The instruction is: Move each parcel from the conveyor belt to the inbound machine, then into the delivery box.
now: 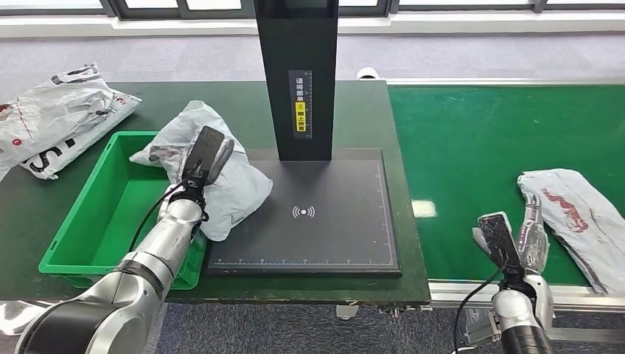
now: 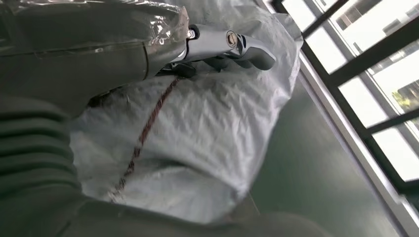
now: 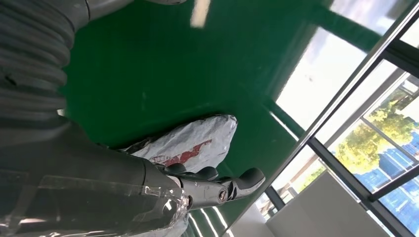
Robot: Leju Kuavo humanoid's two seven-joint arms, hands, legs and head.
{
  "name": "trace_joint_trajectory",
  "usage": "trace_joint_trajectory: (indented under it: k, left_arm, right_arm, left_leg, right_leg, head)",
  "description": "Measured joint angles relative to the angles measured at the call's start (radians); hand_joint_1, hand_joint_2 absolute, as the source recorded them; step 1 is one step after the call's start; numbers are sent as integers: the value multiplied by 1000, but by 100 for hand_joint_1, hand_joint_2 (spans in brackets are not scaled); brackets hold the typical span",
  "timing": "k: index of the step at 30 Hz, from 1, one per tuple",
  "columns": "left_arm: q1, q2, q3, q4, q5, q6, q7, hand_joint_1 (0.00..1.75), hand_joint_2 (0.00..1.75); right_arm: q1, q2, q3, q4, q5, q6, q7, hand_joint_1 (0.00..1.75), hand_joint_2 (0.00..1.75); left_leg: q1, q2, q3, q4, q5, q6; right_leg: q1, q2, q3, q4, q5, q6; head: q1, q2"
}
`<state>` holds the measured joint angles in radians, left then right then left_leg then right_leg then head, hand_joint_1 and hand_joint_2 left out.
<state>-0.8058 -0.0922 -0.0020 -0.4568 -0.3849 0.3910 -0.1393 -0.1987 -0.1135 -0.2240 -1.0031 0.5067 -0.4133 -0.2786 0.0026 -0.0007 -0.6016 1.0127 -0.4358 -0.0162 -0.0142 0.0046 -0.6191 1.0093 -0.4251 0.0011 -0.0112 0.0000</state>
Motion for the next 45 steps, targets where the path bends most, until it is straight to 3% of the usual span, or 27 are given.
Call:
trace_joint_trajectory:
  k: [7, 11, 13, 15, 17, 22, 28, 31, 36, 39, 41, 42, 45]
  left_arm:
    - [3, 29, 10, 52, 4, 21, 8, 0, 0]
    - [0, 41, -11, 72, -134, -56, 67, 0, 0]
    - [-8, 52, -81, 84, -345, -96, 202, 0, 87]
    - [-22, 62, -191, 94, -572, -129, 361, 87, 175]
    - [-35, 67, -294, 100, -711, -165, 451, 175, 175]
    - [-59, 73, -422, 103, -814, -195, 472, 175, 175]
    - [-76, 76, -429, 97, -801, -121, 406, 175, 175]
    - [-75, 72, -371, 87, -714, -22, 314, 175, 175]
    - [-65, 58, -192, 46, -464, 102, 66, 175, 175]
    - [-65, 54, -95, 20, -389, 144, 5, 175, 175]
    - [-65, 61, -52, 8, -404, 206, 22, 175, 175]
    - [-67, 70, -40, 5, -456, 238, 71, 175, 175]
    - [-81, 119, -37, 9, -706, 259, 304, 175, 175]
  right_arm:
    - [-23, -5, -2, 47, 5, 2, -4, 0, 175]
    - [-33, -6, -2, 63, 13, 2, -6, 0, 175]
    - [-40, -5, -2, 70, 22, 7, -8, 0, 175]
    - [-53, -5, -2, 78, 34, 15, -13, 0, 175]
    - [-70, -4, -2, 87, 44, 18, -20, 0, 175]
    - [-84, -4, -2, 104, 41, 27, -41, 0, 175]
    - [-82, -3, -12, 108, 33, 33, -41, 0, 175]
    - [-70, -1, -25, 104, 23, 31, -41, 0, 175]
    - [-33, 4, -40, 90, -3, 31, -56, 0, 175]
    - [-20, 7, -51, 86, -11, 30, -60, 0, 175]
    - [-17, 8, -54, 86, -13, 31, -60, 0, 175]
    - [-17, 9, -54, 86, -13, 32, -60, 0, 175]
    - [-24, 13, -54, 86, -11, 35, -56, 0, 175]
  left_leg:
    - [1, -4, -1, -1, 3, -2]
    - [1, -4, -2, -1, 3, -2]
    - [1, -5, -2, -1, 3, -2]
    - [1, -6, -2, -1, 3, -1]
    - [0, -6, 0, -1, 3, 0]
    - [0, -7, 2, -1, 3, 1]
    - [0, -8, 3, -1, 4, 2]
    - [0, -10, 2, -1, 4, 2]
    - [0, -11, -2, 0, 5, 2]
    - [0, -10, -4, 0, 5, 2]
    - [0, -9, -5, 0, 5, 1]
    - [0, -9, -5, 0, 5, 1]
    - [0, -5, -5, -1, 4, 0]
  right_leg:
    - [3, -3, 0, 0, 0, -2]
    - [2, -3, 0, 0, 0, -2]
    - [1, -4, 0, 0, 0, -1]
    - [0, -6, 1, 0, 0, -1]
    - [0, -6, 3, 0, -1, -1]
    - [0, -7, 5, 0, -1, 0]
    - [0, -9, 6, 0, -1, 0]
    - [0, -10, 5, 0, -1, 0]
    - [0, -11, 2, 0, 0, 0]
    - [0, -9, 0, 0, 0, 0]
    - [0, -8, -1, 0, 0, 0]
    - [0, -8, -1, 0, 0, 0]
    - [1, -4, -3, 0, 0, 0]
  head:
    - [0, 0]
    - [0, 0]
    - [0, 0]
    - [0, 0]
    - [0, 0]
    - [0, 0]
    - [0, 0]
    - [0, 0]
    - [0, 0]
    - [0, 0]
    - [0, 0]
    - [0, 0]
    - [0, 0]
